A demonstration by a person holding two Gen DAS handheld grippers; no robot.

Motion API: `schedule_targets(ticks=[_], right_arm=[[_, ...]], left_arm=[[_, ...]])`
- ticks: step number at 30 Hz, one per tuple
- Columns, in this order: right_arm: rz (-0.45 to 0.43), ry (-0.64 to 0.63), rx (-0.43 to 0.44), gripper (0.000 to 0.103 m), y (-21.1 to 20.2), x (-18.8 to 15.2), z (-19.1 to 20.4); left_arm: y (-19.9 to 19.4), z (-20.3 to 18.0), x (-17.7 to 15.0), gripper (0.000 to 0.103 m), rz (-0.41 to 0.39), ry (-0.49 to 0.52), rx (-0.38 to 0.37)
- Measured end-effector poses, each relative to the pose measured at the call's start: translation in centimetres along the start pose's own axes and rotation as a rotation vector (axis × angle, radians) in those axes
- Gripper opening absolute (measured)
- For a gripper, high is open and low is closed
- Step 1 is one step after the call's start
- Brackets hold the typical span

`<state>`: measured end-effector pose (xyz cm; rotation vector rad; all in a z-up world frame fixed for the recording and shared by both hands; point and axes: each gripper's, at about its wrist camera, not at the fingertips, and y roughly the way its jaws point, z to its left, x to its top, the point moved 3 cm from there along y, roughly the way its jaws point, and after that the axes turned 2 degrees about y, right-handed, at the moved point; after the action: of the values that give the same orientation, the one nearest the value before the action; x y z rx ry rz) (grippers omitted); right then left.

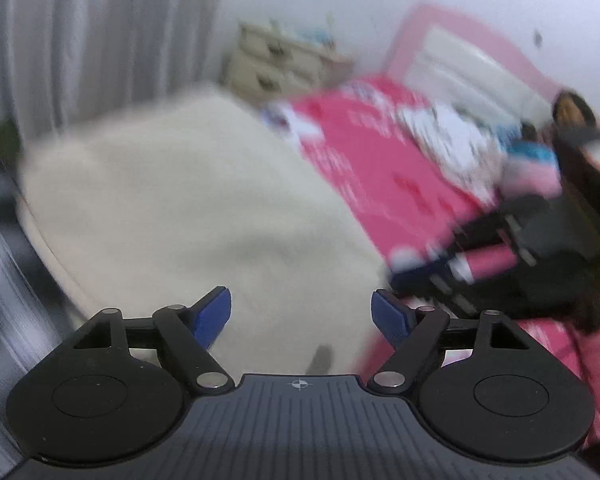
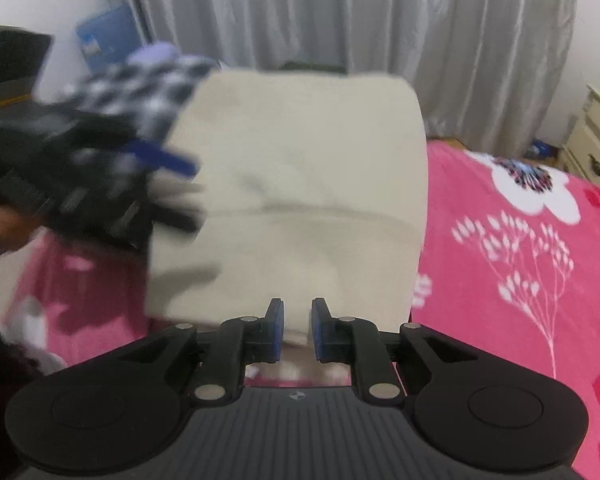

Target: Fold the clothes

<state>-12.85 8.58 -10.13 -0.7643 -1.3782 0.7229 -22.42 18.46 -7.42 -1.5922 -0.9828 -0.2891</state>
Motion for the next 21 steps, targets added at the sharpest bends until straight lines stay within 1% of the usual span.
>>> schedule_targets(ticks=[1, 3, 5, 7, 8, 9, 12, 13, 14, 15, 18, 21], right_arm=[[0.013, 0.005, -0.019, 0.016, 1.5, -0.1, -0.2], [0.036, 0.055, -0.033, 0.016, 2.7, -0.4, -0.6], [0.048, 0.096, -0.028, 0.016, 1.6, -0.5, -0.8], [0.056, 0.098, -0.032, 0.019, -0.7, -0.6, -0.5], [0.058, 0.098, -0.042, 0.026, -2.0, -0.7, -0.3], [0.066, 0.104, -0.063, 0.036, -3.2, -0.9, -0.1], [0.095, 0.147, -0.144, 0.045, -6.3, -1.6, 0.5], [0.105, 0.168, -0.161, 0.048, -7.1, -1.8, 0.8], [0.108, 0.187, -0.178, 0.055, -7.8, -2.1, 1.1], [0.102, 0.199, -0.198, 0.057, -8.4, -2.4, 1.3], [0.078, 0.230, -0.257, 0.060, -9.2, -3.1, 1.7], [0.059, 0.336, -0.291, 0.062, -9.5, -3.4, 0.9]], left_arm=[[1.0, -0.4, -0.8, 0.078, 0.015, -0.004, 0.005], [2.2, -0.9, -1.6, 0.078, 0.013, -0.031, 0.043], [1.8, -1.3, -1.4, 0.078, -0.009, -0.051, 0.056], [1.1, -1.4, -0.9, 0.083, -0.017, -0.089, 0.066], [0.8, -1.4, -0.6, 0.085, -0.016, -0.114, 0.077], [0.5, -1.6, -0.4, 0.089, -0.021, -0.138, 0.092], [-0.5, -2.5, 0.4, 0.098, -0.049, -0.199, 0.134], [-0.8, -3.0, 0.6, 0.098, -0.060, -0.209, 0.142], [-1.1, -3.6, 0.5, 0.099, -0.068, -0.216, 0.149], [-1.3, -4.2, 0.6, 0.103, -0.069, -0.228, 0.161], [-1.6, -5.1, 1.2, 0.103, -0.055, -0.280, 0.202], [-1.5, -5.7, 1.2, 0.103, -0.033, -0.340, 0.279]])
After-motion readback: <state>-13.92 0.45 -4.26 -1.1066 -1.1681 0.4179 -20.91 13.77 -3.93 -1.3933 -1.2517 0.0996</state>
